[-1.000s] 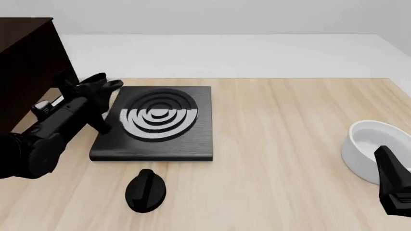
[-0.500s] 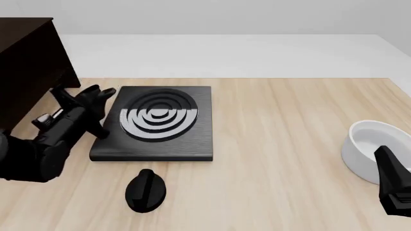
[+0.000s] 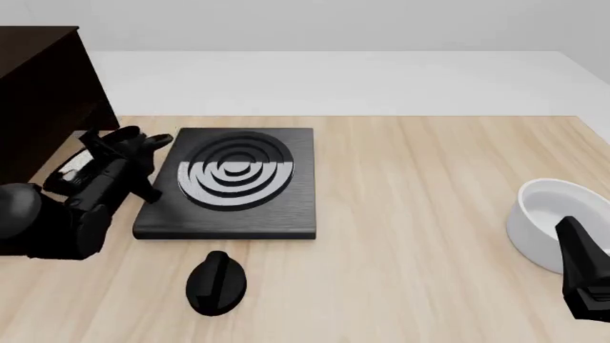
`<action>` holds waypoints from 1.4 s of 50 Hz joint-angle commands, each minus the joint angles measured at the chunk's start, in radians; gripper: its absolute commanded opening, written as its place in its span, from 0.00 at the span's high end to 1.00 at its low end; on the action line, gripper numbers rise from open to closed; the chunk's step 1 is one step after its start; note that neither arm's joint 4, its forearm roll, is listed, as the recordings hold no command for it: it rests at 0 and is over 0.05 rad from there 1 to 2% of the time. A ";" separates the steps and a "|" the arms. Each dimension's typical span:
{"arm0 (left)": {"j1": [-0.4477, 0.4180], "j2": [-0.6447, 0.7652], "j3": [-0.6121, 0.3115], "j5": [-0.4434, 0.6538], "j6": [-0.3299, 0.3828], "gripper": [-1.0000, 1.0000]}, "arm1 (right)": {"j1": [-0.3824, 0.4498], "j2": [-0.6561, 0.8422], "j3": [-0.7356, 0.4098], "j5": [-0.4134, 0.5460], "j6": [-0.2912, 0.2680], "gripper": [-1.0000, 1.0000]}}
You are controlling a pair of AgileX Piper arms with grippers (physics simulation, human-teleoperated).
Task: Put the frying pan under the cabinet shelf.
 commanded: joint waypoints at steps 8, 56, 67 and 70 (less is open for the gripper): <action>0.102 0.110 -0.056 0.003 0.000 1.00 | 0.000 0.001 0.000 0.000 0.000 0.00; 0.258 0.327 -0.110 0.048 0.149 1.00 | 0.000 0.000 0.000 0.000 0.000 0.00; 0.291 0.357 -0.146 0.095 0.215 1.00 | 0.000 0.000 0.000 0.000 0.000 0.00; 0.307 0.371 -0.163 0.117 0.243 1.00 | 0.000 0.000 0.000 0.000 0.001 0.00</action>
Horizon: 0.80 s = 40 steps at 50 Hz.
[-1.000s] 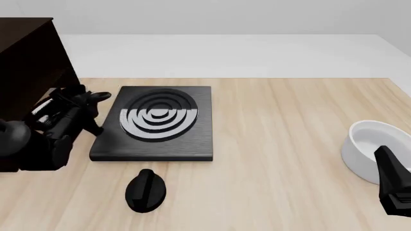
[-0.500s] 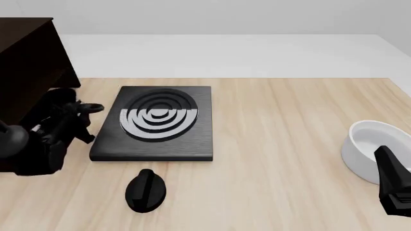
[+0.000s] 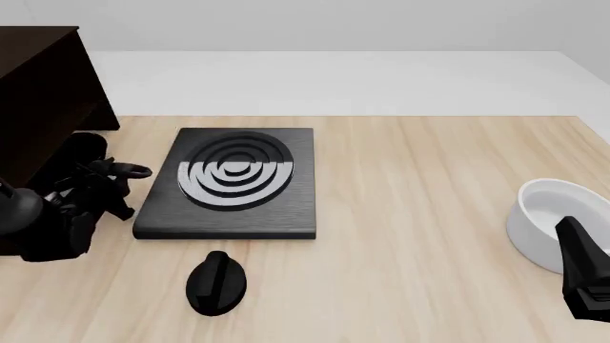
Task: Put the frying pan under the cabinet shelf.
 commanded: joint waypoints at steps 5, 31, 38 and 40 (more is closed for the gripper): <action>0.097 0.151 -0.051 0.103 0.215 1.00 | 0.000 0.000 0.000 0.000 0.000 0.00; 0.180 0.168 -0.107 0.202 0.294 1.00 | 0.000 0.000 0.000 0.000 0.000 0.00; 0.182 0.183 -0.123 0.211 0.294 1.00 | 0.000 0.000 0.000 0.000 0.000 0.00; 0.182 0.191 -0.128 0.213 0.293 1.00 | 0.000 0.000 0.000 0.000 0.000 0.00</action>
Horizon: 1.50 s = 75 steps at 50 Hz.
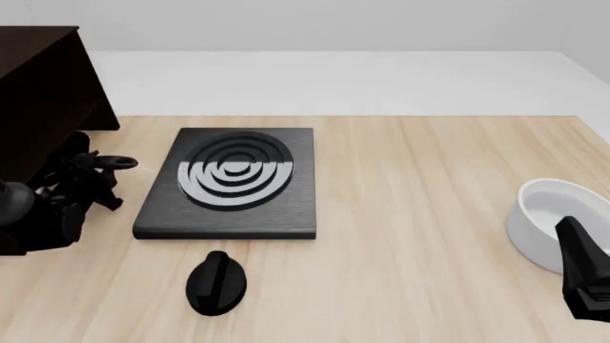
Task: Put the frying pan under the cabinet shelf.
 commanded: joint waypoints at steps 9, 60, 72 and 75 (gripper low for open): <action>0.068 0.139 -0.016 0.166 0.336 0.00 | 0.000 0.000 0.000 0.000 0.000 0.00; -0.221 0.004 0.457 -0.127 0.346 0.00 | 0.000 0.000 0.000 0.000 0.000 0.00; -0.242 -0.139 0.607 -0.129 0.432 0.00 | 0.000 0.000 0.000 0.000 0.000 0.00; -0.234 -0.269 0.667 -0.065 0.499 0.00 | 0.000 0.000 0.000 0.000 0.000 0.00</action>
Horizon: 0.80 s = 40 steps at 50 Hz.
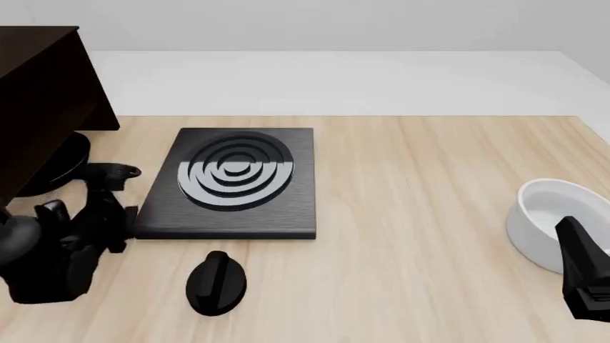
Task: Put the frying pan under the cabinet shelf.
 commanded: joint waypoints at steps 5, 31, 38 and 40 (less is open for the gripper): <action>-0.023 -0.365 0.325 0.313 -0.008 0.00 | 0.000 0.000 0.000 0.000 0.000 0.00; -0.117 -1.525 0.203 1.505 0.431 0.00 | 0.000 -0.001 0.000 0.000 0.000 0.00; -0.108 -1.499 0.153 1.503 0.624 0.00 | 0.000 0.000 0.000 0.000 0.000 0.00; -0.143 -1.489 0.133 1.504 0.684 0.00 | 0.000 0.000 0.000 0.000 0.000 0.00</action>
